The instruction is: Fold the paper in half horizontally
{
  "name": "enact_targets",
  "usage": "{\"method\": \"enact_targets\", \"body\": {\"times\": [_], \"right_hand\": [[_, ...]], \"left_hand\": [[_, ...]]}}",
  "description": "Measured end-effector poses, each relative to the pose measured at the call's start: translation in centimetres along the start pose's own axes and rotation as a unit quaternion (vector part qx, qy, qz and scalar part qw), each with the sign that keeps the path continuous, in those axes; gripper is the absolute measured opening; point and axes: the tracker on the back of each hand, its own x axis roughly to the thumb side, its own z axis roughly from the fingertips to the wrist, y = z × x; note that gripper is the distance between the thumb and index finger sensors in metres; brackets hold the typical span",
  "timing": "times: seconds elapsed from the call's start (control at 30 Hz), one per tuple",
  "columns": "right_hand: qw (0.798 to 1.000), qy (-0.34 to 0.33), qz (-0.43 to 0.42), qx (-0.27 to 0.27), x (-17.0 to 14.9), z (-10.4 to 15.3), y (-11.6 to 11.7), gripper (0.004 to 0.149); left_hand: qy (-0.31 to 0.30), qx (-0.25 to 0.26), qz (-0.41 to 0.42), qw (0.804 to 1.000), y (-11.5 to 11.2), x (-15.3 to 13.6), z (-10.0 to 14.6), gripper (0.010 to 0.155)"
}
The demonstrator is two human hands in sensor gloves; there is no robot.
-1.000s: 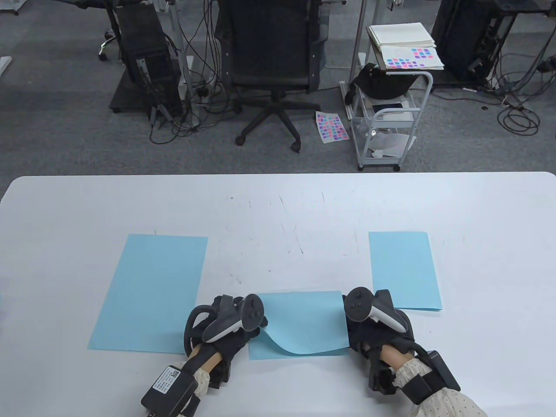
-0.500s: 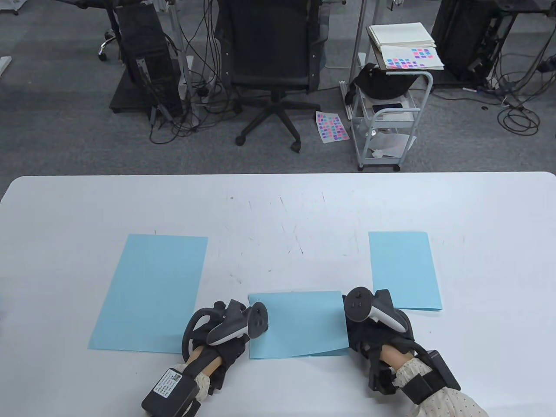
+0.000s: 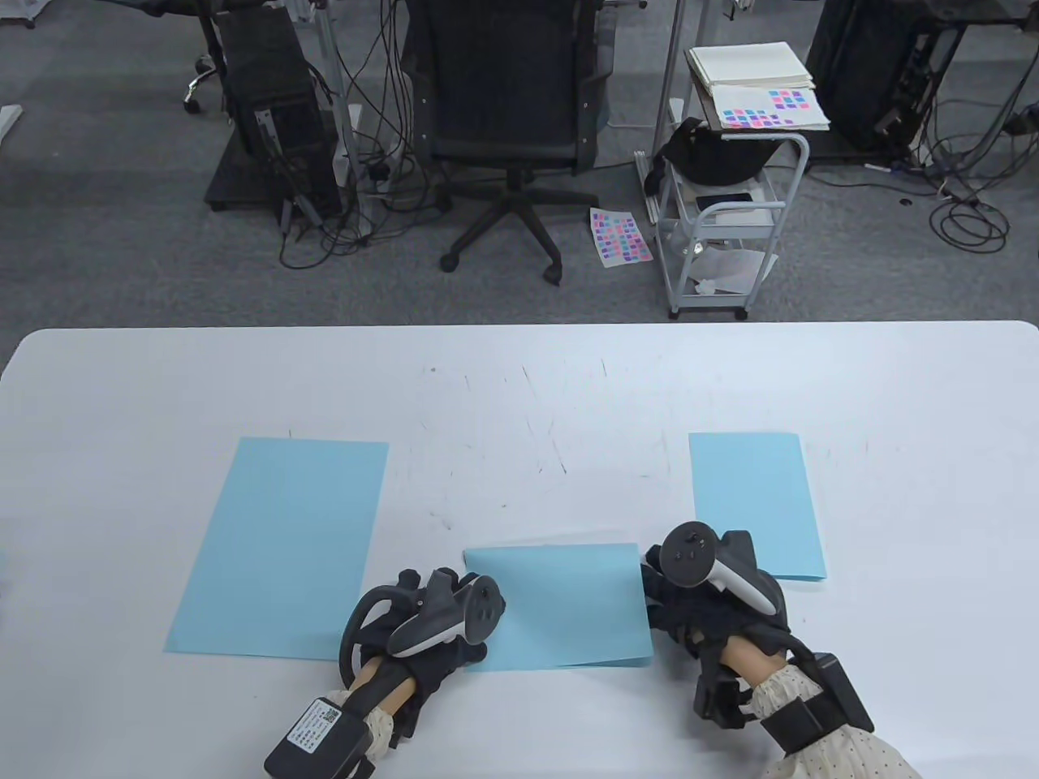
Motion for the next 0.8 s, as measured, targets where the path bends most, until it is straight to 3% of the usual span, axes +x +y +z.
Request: {"method": "enact_targets", "body": {"times": [0.17, 0.37, 0.63, 0.8], "right_hand": [[0.998, 0.026, 0.006, -0.05, 0.8, 1.0, -2.3, 0.058], [0.997, -0.014, 0.011, -0.081, 4.8, 1.1, -3.0, 0.058], [0.995, -0.088, 0.038, -0.027, 11.5, -2.2, 1.3, 0.059], [0.993, -0.083, 0.087, 0.0, 12.8, -3.7, 3.8, 0.061]], "left_hand": [[0.004, -0.003, -0.006, 1.0, -0.1, -0.2, 0.2, 0.064], [0.006, -0.003, -0.005, 1.0, -0.2, -0.3, 0.4, 0.064], [0.004, -0.005, 0.0, 1.0, -0.2, -0.4, 0.4, 0.065], [0.005, -0.004, -0.001, 1.0, -0.2, -0.5, 0.5, 0.065]]}}
